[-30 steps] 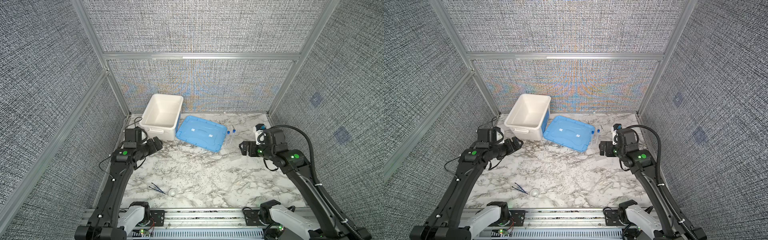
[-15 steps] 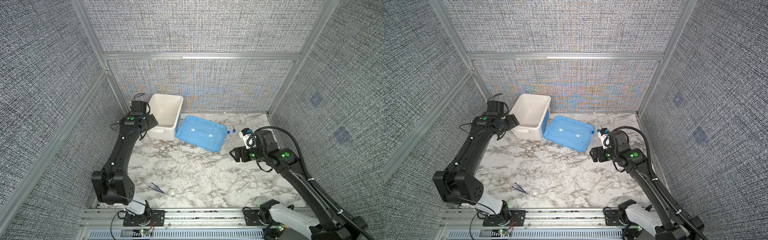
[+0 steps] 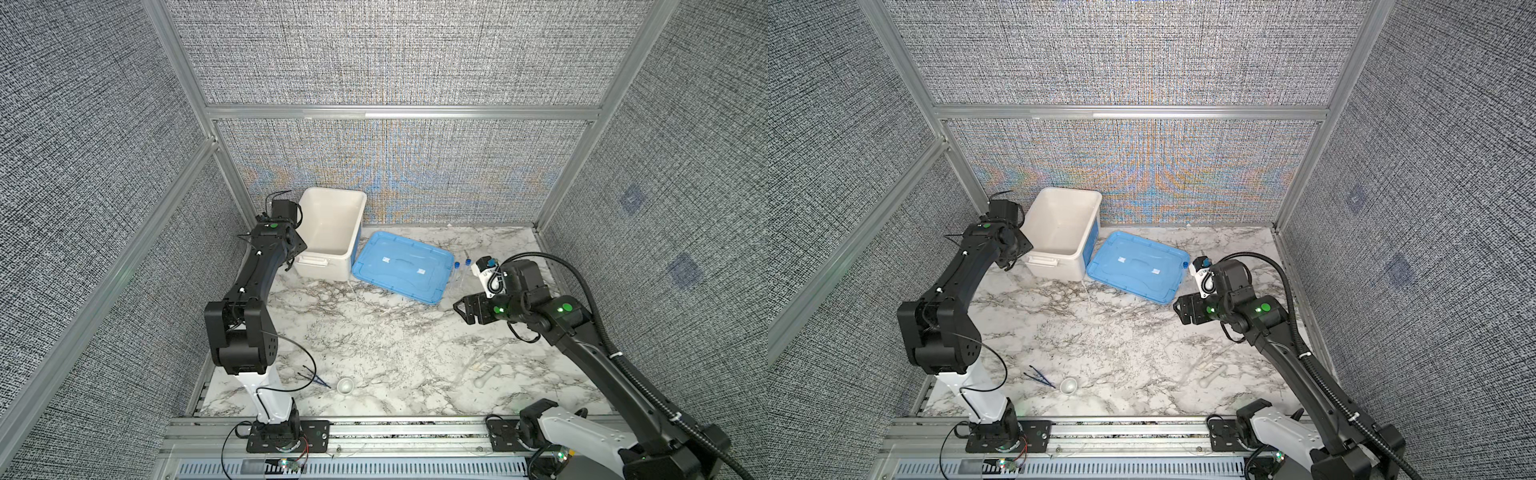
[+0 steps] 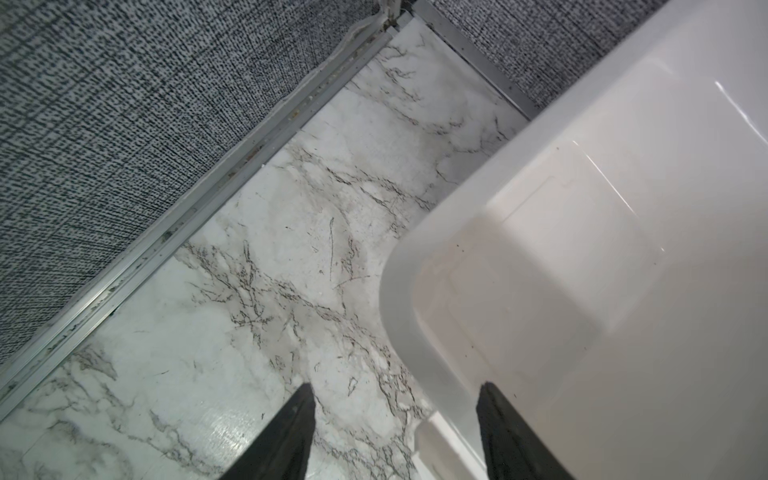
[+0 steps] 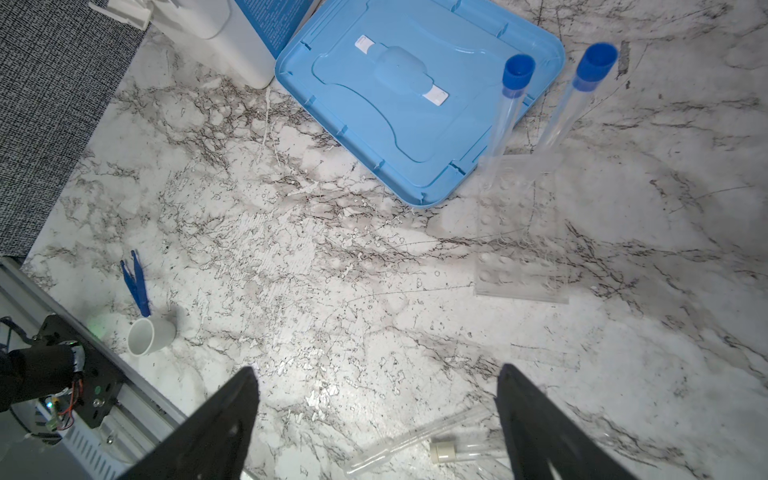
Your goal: Organize the chemistry lab equipment
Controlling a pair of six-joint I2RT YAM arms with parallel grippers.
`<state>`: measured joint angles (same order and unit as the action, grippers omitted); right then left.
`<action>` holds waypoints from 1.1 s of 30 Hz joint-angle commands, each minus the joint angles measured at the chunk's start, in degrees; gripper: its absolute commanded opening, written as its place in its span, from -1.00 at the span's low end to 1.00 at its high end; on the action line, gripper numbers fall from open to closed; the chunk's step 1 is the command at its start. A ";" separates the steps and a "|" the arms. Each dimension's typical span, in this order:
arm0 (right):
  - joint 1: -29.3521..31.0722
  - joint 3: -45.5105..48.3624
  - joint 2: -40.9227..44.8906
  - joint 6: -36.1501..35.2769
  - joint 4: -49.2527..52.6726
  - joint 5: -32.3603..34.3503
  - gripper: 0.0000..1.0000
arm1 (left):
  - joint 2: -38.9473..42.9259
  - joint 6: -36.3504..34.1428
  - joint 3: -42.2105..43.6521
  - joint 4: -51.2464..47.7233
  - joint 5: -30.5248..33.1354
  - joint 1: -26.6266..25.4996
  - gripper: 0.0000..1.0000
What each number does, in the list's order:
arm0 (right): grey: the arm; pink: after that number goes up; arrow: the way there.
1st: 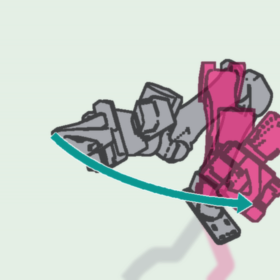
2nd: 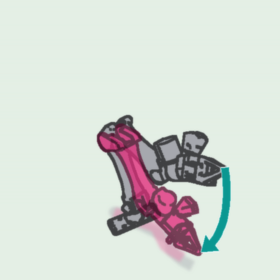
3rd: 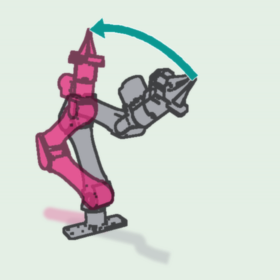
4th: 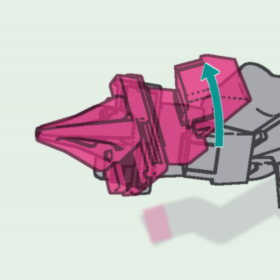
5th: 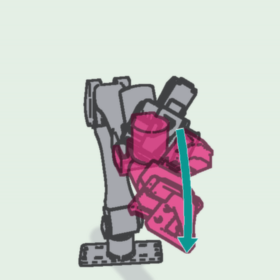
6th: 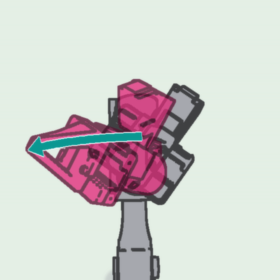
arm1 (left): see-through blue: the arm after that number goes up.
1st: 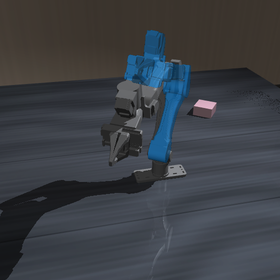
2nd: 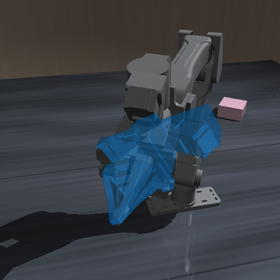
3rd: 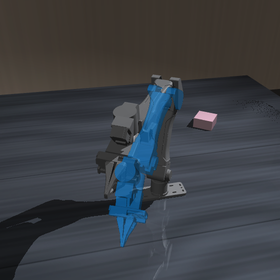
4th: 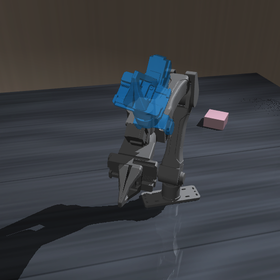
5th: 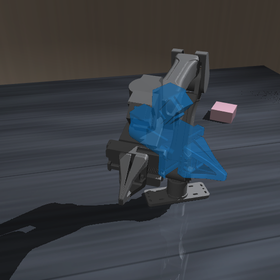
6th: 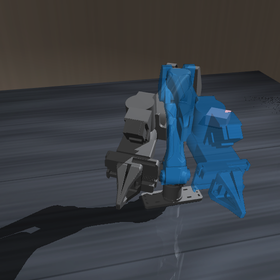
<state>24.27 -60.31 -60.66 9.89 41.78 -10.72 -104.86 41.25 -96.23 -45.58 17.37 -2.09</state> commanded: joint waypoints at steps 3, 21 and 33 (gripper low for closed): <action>0.99 -0.16 0.89 0.29 -0.13 0.09 0.75 | -2.78 4.61 -1.77 -3.22 5.40 0.65 0.20; 3.73 -3.14 1.34 1.49 2.11 1.67 0.73 | -4.53 12.86 -1.76 -6.17 4.92 1.87 0.08; 5.67 -3.49 1.37 1.51 3.60 2.02 0.73 | -3.07 15.93 0.13 -10.17 4.99 2.87 -0.48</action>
<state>29.67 -63.24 -59.48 11.27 44.38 -9.19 -109.25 57.23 -96.75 -51.62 21.12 0.56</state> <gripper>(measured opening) 0.864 0.275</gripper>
